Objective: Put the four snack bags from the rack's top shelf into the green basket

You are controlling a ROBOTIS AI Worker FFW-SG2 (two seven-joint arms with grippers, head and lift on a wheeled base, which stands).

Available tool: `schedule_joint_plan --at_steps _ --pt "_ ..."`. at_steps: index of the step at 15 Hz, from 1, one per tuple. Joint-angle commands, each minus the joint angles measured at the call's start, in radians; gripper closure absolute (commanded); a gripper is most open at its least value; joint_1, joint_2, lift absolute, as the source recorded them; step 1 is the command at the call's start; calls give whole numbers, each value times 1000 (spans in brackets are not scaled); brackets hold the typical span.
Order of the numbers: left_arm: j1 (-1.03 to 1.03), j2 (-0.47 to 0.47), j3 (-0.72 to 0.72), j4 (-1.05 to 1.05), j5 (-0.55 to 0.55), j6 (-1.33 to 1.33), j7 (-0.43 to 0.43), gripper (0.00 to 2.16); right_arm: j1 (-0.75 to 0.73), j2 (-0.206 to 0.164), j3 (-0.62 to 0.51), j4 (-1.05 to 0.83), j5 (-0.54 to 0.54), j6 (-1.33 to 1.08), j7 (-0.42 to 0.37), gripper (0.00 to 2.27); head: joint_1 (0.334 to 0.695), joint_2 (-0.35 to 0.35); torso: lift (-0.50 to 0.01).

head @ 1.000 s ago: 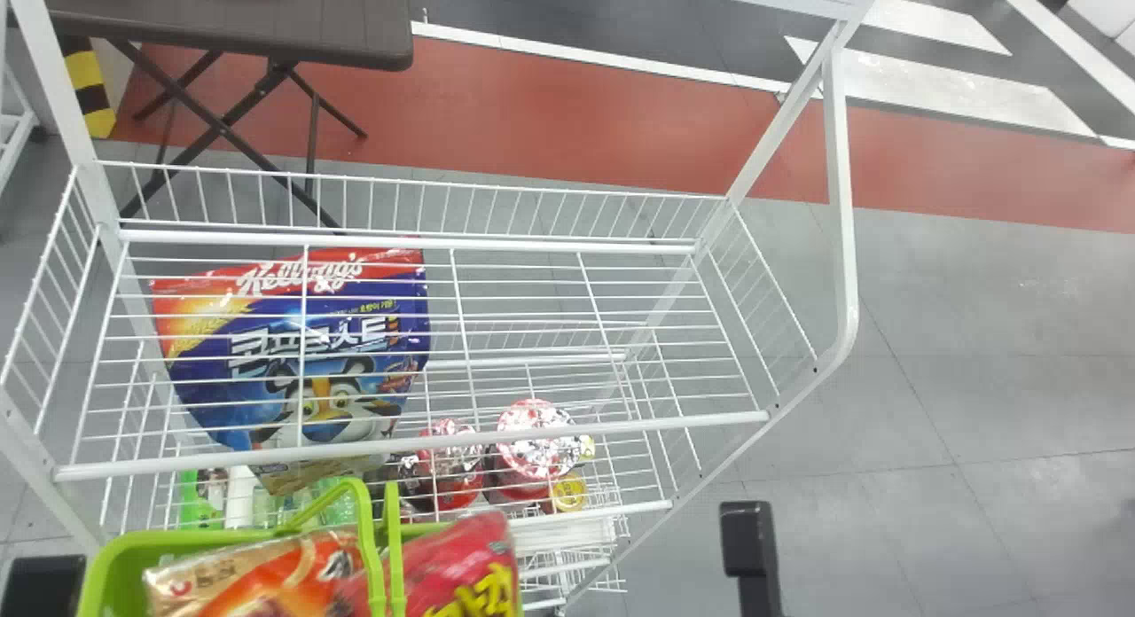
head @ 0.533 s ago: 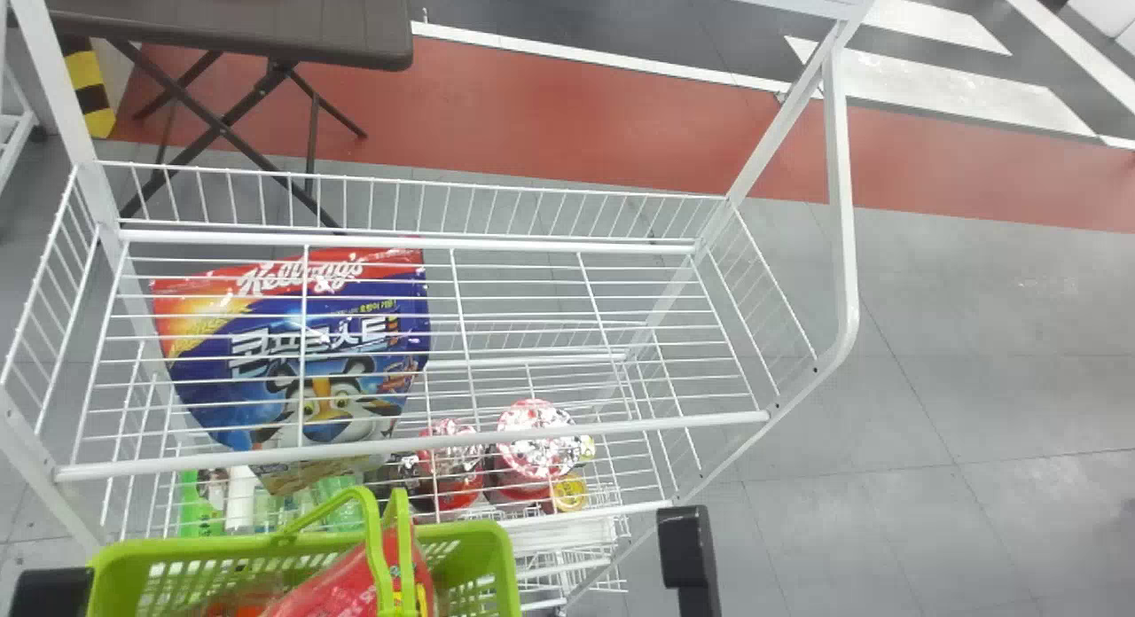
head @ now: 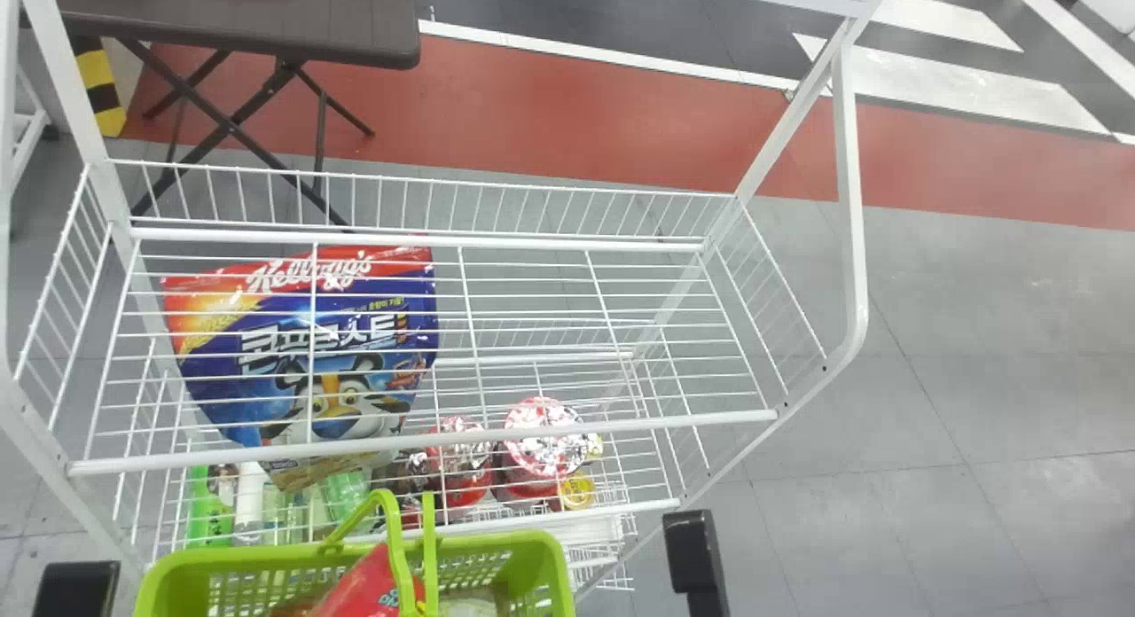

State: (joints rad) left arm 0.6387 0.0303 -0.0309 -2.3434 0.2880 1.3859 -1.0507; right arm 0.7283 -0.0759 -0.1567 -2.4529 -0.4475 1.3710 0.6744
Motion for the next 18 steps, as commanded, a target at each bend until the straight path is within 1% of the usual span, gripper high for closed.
schedule_joint_plan --at_steps 1,3,6,7,9,10,11,13,14,15,17,18 --pt "13 0 2 -8 -1 0 -5 2125 5 4 -47 -12 30 -62 -29 56 695 -350 0" --pt "18 0 5 -11 -1 0 -6 2125 3 4 -89 -14 50 -98 -47 56 695 -350 0" --pt "19 -1 0 -11 -1 0 -5 2125 5 5 -159 -23 58 -123 -47 56 695 -350 0" --pt "21 -1 0 -11 -1 -3 -2 2125 11 10 -173 -25 58 -187 -47 56 695 -350 0" --pt "26 -1 -3 -13 -4 -3 0 2125 60 11 -181 -38 70 -482 -85 56 695 -350 0" --pt "27 -1 -3 -13 -6 0 0 2125 74 16 -182 -38 69 -608 -91 56 695 -350 0" --pt "33 -1 -3 -16 -7 -3 0 2125 89 30 -181 -40 69 -786 -95 56 695 -350 0" --pt "44 -1 -6 -16 -9 -3 0 2125 132 48 -142 -38 61 -1184 -107 60 695 -350 0" --pt "44 -1 -7 -16 -10 -3 1 2125 149 48 -112 -38 75 -1298 -136 60 695 -350 0" --pt "47 -1 -7 -14 -10 -3 3 2125 157 48 -78 -41 99 -1335 -177 60 695 -350 0" --pt "52 -1 -7 -16 -10 -6 1 2125 158 48 -29 -43 133 -1277 -265 60 695 -350 0" --pt "58 0 -6 -17 -10 -6 -6 2125 158 48 -17 -41 136 -1246 -283 60 695 -350 0"
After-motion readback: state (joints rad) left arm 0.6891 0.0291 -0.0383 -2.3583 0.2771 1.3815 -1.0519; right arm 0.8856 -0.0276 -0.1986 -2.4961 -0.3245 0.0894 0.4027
